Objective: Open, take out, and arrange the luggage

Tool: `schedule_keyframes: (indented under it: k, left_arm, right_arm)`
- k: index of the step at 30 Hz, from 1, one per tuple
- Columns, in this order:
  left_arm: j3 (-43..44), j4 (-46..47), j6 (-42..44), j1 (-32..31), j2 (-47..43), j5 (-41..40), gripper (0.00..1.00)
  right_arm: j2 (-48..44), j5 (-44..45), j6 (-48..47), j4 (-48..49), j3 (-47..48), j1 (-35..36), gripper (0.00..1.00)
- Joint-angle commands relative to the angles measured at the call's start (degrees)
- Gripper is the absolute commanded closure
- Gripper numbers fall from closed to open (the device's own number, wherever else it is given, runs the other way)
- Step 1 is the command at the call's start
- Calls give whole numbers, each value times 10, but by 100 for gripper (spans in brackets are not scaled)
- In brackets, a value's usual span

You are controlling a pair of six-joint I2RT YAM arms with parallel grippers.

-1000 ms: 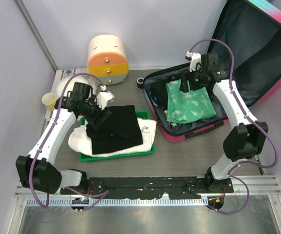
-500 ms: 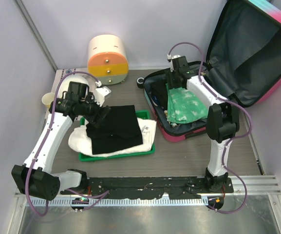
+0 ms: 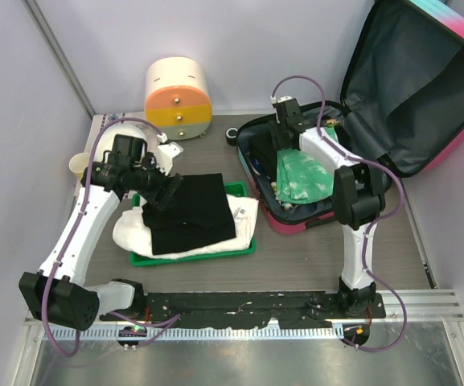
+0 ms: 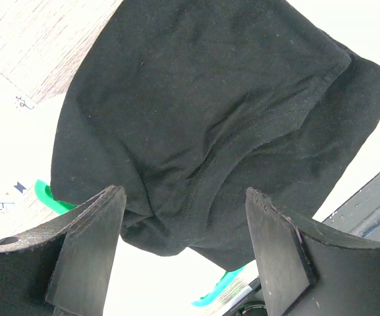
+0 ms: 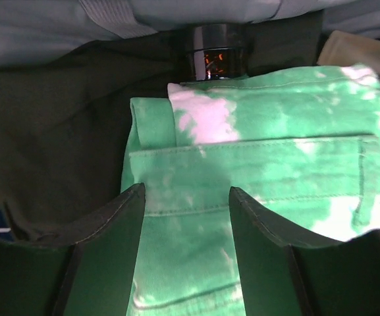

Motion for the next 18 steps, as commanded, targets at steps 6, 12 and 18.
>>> schedule_keyframes:
  k: [6,12,18]
  left_arm:
    - [14,12,-1,-1,0,5,23]
    - [16,14,-1,-1,4,6,23]
    - [23,13,-3,-1,7,8,22]
  right_arm:
    - [40,-36,11,8,23,2,26]
    - [30,-66,19,-3,29,6,23]
    - [47,8,-15,-3,27,11,25]
